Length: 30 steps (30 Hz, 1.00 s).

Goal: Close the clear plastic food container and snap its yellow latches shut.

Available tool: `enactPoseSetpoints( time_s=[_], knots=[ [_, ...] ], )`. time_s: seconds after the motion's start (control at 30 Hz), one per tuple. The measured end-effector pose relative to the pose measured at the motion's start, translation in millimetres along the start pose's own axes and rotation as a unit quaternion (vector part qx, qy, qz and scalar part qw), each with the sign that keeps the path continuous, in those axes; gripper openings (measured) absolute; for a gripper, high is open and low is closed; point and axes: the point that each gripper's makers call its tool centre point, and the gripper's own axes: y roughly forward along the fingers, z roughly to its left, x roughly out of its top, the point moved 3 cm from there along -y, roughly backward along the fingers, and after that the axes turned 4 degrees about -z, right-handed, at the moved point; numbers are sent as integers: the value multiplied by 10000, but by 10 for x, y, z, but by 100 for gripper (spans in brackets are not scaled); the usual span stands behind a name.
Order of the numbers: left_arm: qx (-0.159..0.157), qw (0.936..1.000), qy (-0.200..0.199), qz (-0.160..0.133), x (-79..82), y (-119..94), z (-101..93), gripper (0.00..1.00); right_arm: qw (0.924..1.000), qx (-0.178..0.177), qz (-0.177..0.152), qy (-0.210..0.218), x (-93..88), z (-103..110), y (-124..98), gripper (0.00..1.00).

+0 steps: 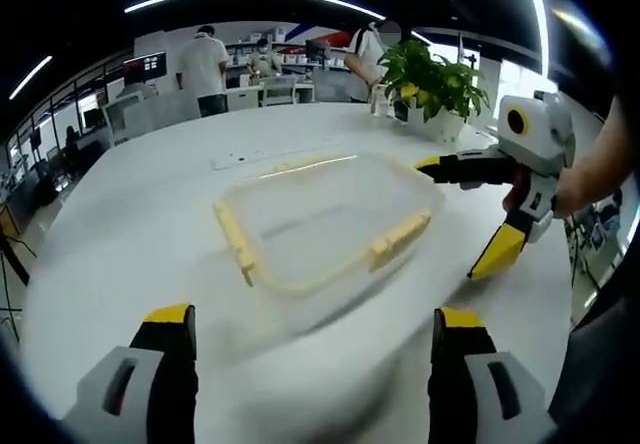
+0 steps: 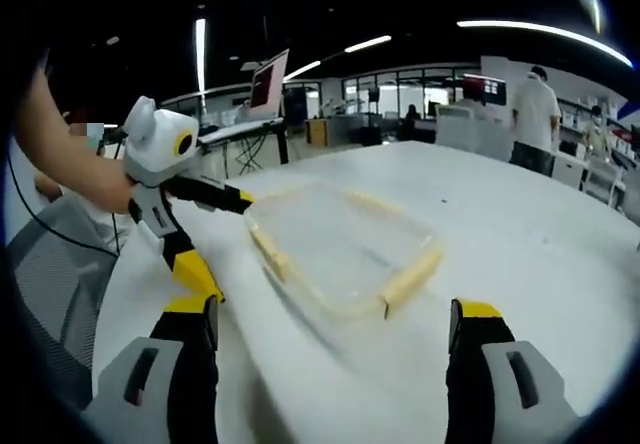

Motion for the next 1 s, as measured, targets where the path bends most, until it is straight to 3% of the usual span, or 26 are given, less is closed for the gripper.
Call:
enactPoseSetpoints(
  time_s=[0.27,0.57,1.0],
  knots=[
    [8,9999,29,97,-63,-108,15,93,9998,-190,12,89,-38,-3,-153,93],
    [15,10000,12,-19,-65,-237,47,91,9980,-561,17,305,-42,47,-349,93],
    [-32,10000,31,5,-131,-700,164,88,9900,-1246,160,637,-98,237,-688,92]
  ],
)
